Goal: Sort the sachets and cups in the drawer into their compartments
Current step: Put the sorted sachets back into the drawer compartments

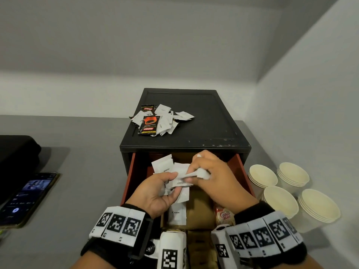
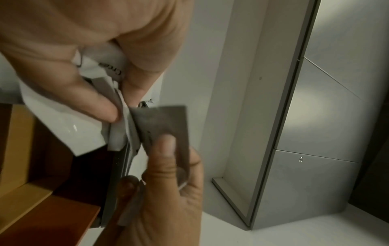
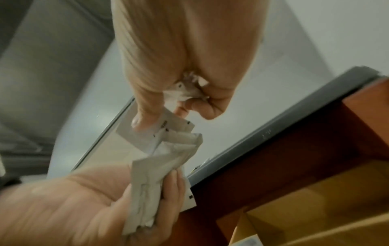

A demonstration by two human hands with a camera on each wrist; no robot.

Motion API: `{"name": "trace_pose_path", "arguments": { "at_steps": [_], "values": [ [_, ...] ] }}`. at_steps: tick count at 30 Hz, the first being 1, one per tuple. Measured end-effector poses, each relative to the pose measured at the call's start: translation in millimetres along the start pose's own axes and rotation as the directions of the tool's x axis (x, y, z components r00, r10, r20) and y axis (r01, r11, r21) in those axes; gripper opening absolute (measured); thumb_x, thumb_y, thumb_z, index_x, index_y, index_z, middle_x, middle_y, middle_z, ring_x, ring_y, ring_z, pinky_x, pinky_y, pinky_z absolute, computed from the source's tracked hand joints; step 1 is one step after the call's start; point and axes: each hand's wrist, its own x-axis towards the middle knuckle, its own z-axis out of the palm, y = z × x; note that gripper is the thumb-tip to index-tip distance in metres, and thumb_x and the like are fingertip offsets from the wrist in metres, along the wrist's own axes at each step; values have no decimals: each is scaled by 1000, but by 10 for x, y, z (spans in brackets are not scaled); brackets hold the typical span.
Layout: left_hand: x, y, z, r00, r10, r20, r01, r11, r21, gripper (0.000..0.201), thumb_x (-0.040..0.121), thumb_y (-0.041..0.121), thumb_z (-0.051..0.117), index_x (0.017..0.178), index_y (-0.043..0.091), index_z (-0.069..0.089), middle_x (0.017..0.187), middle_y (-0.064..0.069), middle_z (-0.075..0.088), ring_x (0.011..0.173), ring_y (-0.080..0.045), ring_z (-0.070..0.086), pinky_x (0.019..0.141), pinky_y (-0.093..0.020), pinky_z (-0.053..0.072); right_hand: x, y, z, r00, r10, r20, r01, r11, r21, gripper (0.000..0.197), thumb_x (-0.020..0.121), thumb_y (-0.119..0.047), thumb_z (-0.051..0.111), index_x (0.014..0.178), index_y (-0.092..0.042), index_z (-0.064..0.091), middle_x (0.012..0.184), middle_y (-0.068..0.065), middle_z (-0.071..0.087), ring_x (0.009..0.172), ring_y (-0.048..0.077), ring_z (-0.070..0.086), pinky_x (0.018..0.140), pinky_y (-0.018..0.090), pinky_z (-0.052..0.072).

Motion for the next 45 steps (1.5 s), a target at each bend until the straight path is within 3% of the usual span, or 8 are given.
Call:
{"name": "trace_pose_path", "arguments": {
  "at_steps": [6,9,16,21,25,32,39,45],
  "values": [
    [24,-20,-17,993,98,-70,-94,994,53,5,87,-2,59,87,3,58,60,-13,69,52,-22,68,45,-25,54,17,104,-31,889,370,-270,-213,856,470,9,93,-25,54,84,-24,54,85,-3,60,83,7,60,72,24,49],
    [43,-18,-30,984,160,-74,-154,985,80,15,87,-1,60,98,8,56,78,-14,71,65,-24,69,44,-24,55,46,192,-2,773,587,-240,-255,634,730,13,96,-18,50,91,-30,55,98,1,68,94,19,67,82,39,53],
    [40,-42,26,959,280,-40,-274,955,113,19,87,-4,58,93,14,56,77,-9,71,64,-20,70,54,-28,57,58,220,73,756,652,-54,-328,449,831,19,90,0,45,98,-16,49,81,13,54,76,25,62,72,35,54],
    [44,-92,74,944,329,10,-328,935,136,24,87,-5,56,100,16,58,92,-12,69,77,-23,68,58,-30,57,43,168,263,830,536,157,-477,535,697,21,87,-39,57,100,-24,54,85,3,64,73,15,62,57,26,49],
    [59,-141,68,938,344,35,-345,925,161,30,86,-5,59,110,13,59,100,-15,70,85,-27,69,52,-27,57,47,198,344,857,502,116,-428,568,703,22,80,-14,71,95,-17,56,96,9,65,92,23,63,75,33,52],
    [46,-50,-34,951,308,-41,-305,950,58,21,89,-2,57,100,15,55,98,-12,67,87,-24,66,52,-26,57,-7,256,74,858,505,93,-383,508,771,39,88,8,50,112,-22,55,93,9,69,83,21,69,58,28,53],
    [18,-71,42,943,331,17,-332,941,69,25,88,-7,54,102,14,54,94,-13,64,81,-25,65,48,-26,57,-7,256,159,861,502,80,-422,618,664,4,89,-16,62,90,-20,60,85,1,63,77,15,60,70,31,52],
    [13,-154,49,920,381,96,-391,911,133,31,86,-5,58,114,9,58,97,-16,67,78,-25,66,49,-26,54,5,217,221,904,408,125,-398,703,590,19,81,-9,71,72,-17,55,64,-4,58,66,13,54,64,29,44]
  ]
}}
